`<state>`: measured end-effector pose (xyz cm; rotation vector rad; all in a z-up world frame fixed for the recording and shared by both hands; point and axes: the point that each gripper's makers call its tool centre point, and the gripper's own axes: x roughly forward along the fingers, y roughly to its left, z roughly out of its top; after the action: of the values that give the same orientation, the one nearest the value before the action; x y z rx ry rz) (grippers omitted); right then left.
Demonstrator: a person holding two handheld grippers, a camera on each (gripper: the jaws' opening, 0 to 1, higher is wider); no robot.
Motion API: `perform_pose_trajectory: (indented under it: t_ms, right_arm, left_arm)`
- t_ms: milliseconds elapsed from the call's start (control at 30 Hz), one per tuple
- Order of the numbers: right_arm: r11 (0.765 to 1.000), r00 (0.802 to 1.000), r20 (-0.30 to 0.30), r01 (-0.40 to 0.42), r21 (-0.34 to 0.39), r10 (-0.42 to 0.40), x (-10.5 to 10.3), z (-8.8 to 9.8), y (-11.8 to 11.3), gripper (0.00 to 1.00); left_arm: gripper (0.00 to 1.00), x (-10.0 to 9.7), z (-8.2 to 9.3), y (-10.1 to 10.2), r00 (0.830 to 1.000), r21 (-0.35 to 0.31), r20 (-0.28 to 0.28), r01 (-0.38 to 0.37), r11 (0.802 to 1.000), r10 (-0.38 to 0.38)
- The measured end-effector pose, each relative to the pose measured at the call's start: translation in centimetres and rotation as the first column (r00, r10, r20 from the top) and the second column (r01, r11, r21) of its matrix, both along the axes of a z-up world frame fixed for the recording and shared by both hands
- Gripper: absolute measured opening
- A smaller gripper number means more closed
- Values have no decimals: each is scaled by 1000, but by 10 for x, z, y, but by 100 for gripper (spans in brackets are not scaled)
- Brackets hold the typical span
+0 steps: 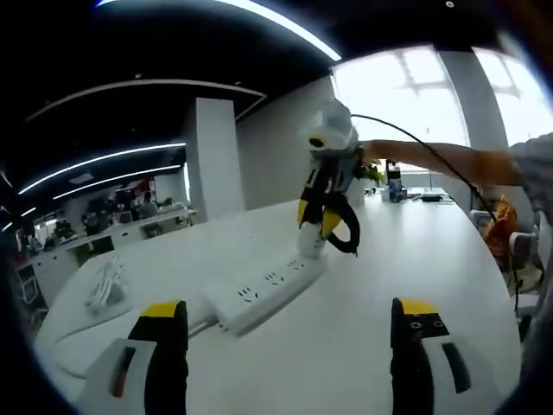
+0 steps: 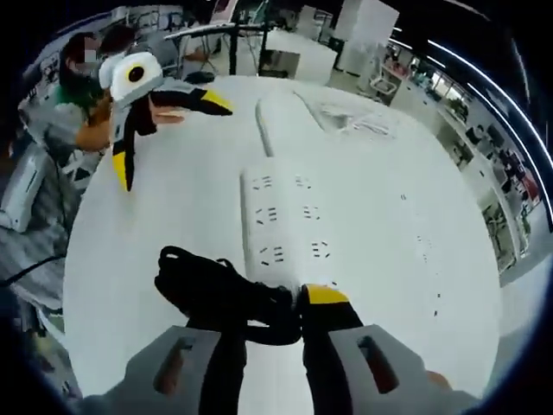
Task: Straighten the power strip on the desk, plug the charger into it
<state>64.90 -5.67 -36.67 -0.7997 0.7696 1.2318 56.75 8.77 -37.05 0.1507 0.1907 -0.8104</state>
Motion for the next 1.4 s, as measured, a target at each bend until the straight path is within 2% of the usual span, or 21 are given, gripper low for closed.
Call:
perform_pose_trajectory:
  t_ms: [100,200,300,400,567,733,800,900,1000,1067,1133,1200,1267,1400]
  right_arm:
    - [999,994,-107,31,-24,-33,7,0,0,22]
    - [998,985,-168,29,-50,-37,8,-2,0,21]
    - [997,979,-201,14,-73,-29,9,-3,1,21]
    - [995,978,-206,-4,-97,-16,6,-4,2,20]
    - [987,988,-150,-50,-155,26,2,-5,3,19]
    - [959,996,-57,-84,-269,72,-1,-7,2,19]
    - [951,996,-29,-85,-296,80,-2,-8,1,18]
    - [933,992,57,-88,-350,115,1,-9,0,18]
    - [923,985,118,-72,-378,125,0,-11,0,18]
    - [935,988,103,-69,-349,112,1,-11,-2,18]
    - [954,996,34,-66,-292,80,3,-13,-4,18]
    - [960,999,-27,-42,-278,36,9,-13,-4,18]
    - [956,998,-59,-52,-289,36,17,-14,-3,19]
    - [940,994,-110,-61,-334,25,18,-17,-4,19]
  left_arm:
    - [99,0,-1,0,1000,2,-4,0,1000,0]
    - [99,0,-2,-1,1000,4,-5,-1,1000,1]
    - [99,1,-2,-1,1000,3,-7,-3,1000,3]
    - [99,2,-4,0,1000,5,-14,-5,1000,5]
    - [99,3,-6,-1,1000,6,-24,-6,1000,6]
    - [99,4,-10,0,999,18,-30,-9,1000,10]
    - [99,4,-11,0,999,19,-34,-12,1000,13]
    - [99,5,-11,1,999,14,-37,-15,1000,15]
    - [99,5,-11,1,999,12,-39,-16,1000,17]
    - [99,5,-12,2,999,14,-39,-17,1000,18]
    - [99,6,-14,1,999,18,-41,-16,1000,17]
    - [99,6,-16,0,999,20,-45,-14,1000,15]
    - [99,6,-19,-1,999,31,-43,-12,999,14]
    - [99,6,-23,-2,999,61,-36,-10,998,12]
